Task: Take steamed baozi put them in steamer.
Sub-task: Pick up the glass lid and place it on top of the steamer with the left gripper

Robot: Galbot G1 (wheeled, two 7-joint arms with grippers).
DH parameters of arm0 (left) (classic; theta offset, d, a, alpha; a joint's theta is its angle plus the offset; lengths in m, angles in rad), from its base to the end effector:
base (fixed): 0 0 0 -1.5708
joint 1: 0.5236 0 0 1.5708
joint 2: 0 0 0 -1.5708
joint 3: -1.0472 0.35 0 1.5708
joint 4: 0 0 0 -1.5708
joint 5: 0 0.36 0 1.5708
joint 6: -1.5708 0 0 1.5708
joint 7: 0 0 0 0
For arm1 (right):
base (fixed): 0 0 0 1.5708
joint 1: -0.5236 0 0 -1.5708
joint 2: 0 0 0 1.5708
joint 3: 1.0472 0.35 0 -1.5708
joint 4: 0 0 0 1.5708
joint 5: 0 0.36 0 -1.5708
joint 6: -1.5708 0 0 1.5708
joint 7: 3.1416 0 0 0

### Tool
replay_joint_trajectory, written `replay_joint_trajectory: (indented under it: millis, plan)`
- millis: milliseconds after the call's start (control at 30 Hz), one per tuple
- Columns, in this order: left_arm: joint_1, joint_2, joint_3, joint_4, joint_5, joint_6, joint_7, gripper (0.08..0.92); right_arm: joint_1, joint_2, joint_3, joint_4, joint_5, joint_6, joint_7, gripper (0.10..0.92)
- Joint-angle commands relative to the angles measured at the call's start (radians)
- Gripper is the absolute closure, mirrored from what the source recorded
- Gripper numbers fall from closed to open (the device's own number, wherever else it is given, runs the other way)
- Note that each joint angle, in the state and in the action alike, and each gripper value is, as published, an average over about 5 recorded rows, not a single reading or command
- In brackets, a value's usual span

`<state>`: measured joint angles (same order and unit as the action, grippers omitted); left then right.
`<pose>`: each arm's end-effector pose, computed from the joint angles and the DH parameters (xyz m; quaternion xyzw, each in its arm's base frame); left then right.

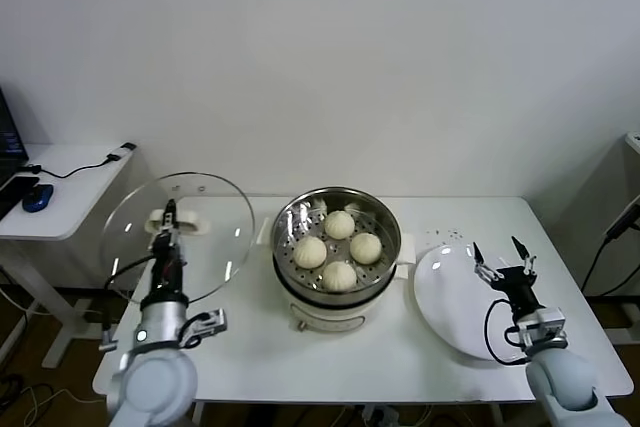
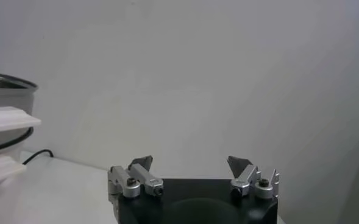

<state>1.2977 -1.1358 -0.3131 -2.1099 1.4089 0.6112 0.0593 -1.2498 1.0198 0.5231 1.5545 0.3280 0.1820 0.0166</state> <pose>0.2488 0.0111 -0.2464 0.1481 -0.6688 -0.7284 0.0171 0.2916 -0.1862 -0.3695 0.0098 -0.9937 0.1100 0.0168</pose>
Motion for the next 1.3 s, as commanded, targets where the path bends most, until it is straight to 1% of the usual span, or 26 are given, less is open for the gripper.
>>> replay_joint_trajectory:
  millis: [33,233,367,567,700,800,1033,1300]
  plan:
    - [-0.264,-0.072,0.346,0.004,0.220,0.174,0.281,0.856,0.034,-0.001,-0.011,-0.022,-0.005,0.000,0.005,0.203]
    - [-0.362,-0.178,0.451,0.120,0.240,0.174,0.284,0.856,0.020,-0.002,0.027,-0.035,-0.008,0.005,0.001,0.203]
    - [-0.401,-0.259,0.483,0.200,0.237,0.174,0.272,0.856,0.006,-0.005,0.049,-0.036,-0.008,0.007,-0.002,0.203]
    - [-0.424,-0.373,0.512,0.298,0.249,0.174,0.253,0.856,-0.007,-0.013,0.068,-0.033,-0.008,0.008,-0.002,0.203]
    - [-0.420,-0.424,0.521,0.345,0.265,0.174,0.251,0.856,-0.010,-0.015,0.073,-0.034,-0.009,0.008,-0.003,0.203]
    - [-0.410,-0.446,0.526,0.375,0.275,0.174,0.252,0.856,-0.008,-0.015,0.072,-0.041,-0.011,0.009,-0.004,0.203]
    - [-0.398,-0.472,0.511,0.431,0.278,0.174,0.255,0.856,0.001,-0.010,0.065,-0.056,-0.014,0.009,-0.011,0.203]
    - [-0.394,-0.472,0.493,0.462,0.269,0.174,0.251,0.856,0.009,-0.006,0.062,-0.069,-0.016,0.011,-0.017,0.203]
